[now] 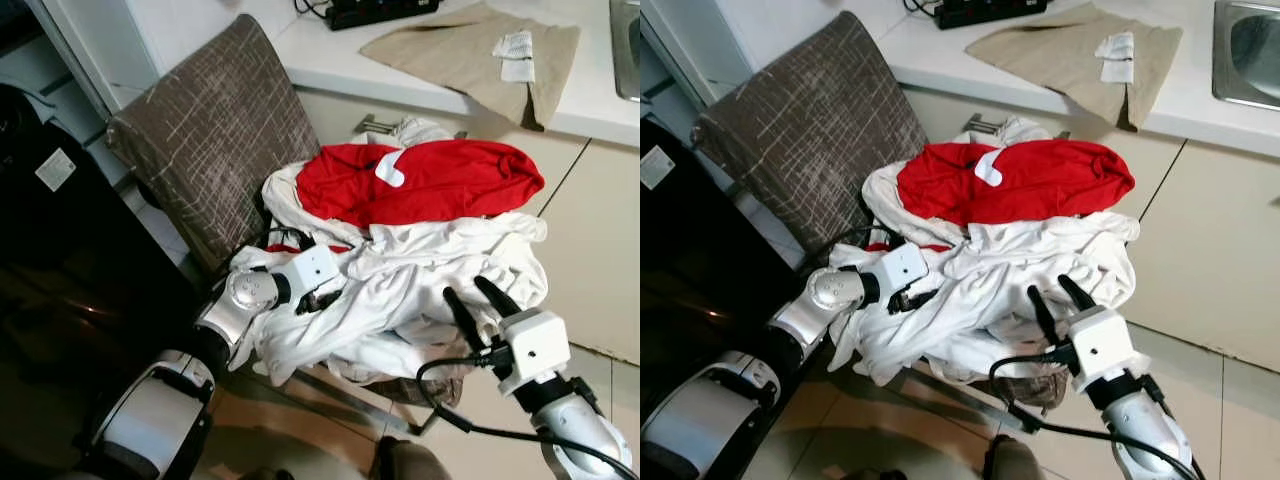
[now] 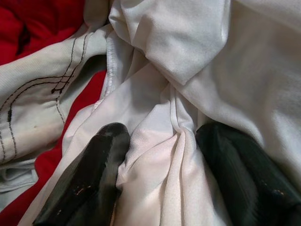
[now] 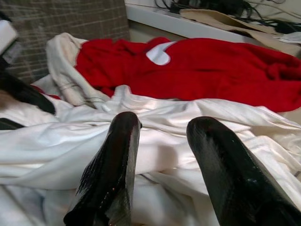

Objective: Clothes washing

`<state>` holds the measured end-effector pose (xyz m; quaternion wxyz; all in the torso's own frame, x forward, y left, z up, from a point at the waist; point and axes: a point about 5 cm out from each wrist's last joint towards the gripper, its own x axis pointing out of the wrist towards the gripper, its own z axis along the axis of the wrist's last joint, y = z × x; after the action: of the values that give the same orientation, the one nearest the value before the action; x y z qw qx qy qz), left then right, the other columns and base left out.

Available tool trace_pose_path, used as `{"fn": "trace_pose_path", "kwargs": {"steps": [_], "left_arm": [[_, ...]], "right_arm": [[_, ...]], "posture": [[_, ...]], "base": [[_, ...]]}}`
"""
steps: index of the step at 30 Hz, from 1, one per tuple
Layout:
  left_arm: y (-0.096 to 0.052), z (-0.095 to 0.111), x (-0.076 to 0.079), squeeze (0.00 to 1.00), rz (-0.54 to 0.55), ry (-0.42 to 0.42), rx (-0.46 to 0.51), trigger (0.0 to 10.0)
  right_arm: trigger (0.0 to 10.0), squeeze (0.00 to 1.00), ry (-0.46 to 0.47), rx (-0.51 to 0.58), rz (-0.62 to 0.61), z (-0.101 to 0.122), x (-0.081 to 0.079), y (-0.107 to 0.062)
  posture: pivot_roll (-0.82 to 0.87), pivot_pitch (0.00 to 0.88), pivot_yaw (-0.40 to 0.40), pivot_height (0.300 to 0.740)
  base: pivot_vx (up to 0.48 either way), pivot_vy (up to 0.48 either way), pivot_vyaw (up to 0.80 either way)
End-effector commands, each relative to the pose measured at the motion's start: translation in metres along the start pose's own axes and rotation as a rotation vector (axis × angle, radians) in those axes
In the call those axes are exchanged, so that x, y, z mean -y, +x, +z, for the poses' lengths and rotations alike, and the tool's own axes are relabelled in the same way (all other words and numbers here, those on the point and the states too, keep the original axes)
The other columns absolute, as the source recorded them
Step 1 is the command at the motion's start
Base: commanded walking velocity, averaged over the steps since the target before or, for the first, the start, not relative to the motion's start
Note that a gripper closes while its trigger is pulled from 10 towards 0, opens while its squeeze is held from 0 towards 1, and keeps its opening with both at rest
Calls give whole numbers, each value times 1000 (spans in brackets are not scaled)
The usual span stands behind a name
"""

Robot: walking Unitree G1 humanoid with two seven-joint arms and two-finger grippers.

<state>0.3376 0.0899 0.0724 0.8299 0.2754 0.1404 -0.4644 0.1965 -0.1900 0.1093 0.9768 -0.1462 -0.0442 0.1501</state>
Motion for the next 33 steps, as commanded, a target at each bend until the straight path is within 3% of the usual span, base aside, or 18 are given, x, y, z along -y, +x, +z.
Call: {"fn": "trace_pose_path", "kwargs": {"steps": [1,4,9,13,21,25,26,29,32,33], "left_arm": [[0,-7,4,0,-16,-45,-13,0],[0,-1,1,0,53,-17,36,0],[1,4,-2,0,98,-42,77,0],[3,13,-9,0,170,-157,147,0],[10,15,1,0,175,-221,175,0],[15,20,7,0,158,-297,221,0],[14,25,2,0,176,-347,258,0],[11,34,-8,0,209,-369,304,0],[8,48,-18,0,224,-349,361,0],[5,63,-25,0,218,-296,412,0]], "right_arm": [[10000,0,22,2,-8,-2,0,0],[10000,0,32,-2,-21,-6,2,6],[10000,0,38,1,-2,-6,-2,9],[10000,0,27,-30,24,-15,-5,3],[10000,0,36,-32,18,-17,-6,3],[10000,0,40,-37,17,-20,-8,1],[10000,0,40,-39,19,-21,-9,1],[10000,0,38,-41,19,-21,-8,0],[10000,0,39,-42,16,-21,-8,0],[10000,0,39,-39,16,-21,-8,1]], "posture": [[-261,100,102,740],[-254,96,96,740],[-249,94,91,740],[-248,94,89,740],[-252,96,91,740],[-251,96,90,740],[-250,95,89,740],[-247,94,89,740],[-245,94,88,740],[-245,94,88,740]], "base": [[0,0,0],[0,0,0],[0,0,0],[0,0,0],[0,0,0],[0,0,0],[0,0,0],[0,0,0],[0,0,0],[0,0,0]]}}
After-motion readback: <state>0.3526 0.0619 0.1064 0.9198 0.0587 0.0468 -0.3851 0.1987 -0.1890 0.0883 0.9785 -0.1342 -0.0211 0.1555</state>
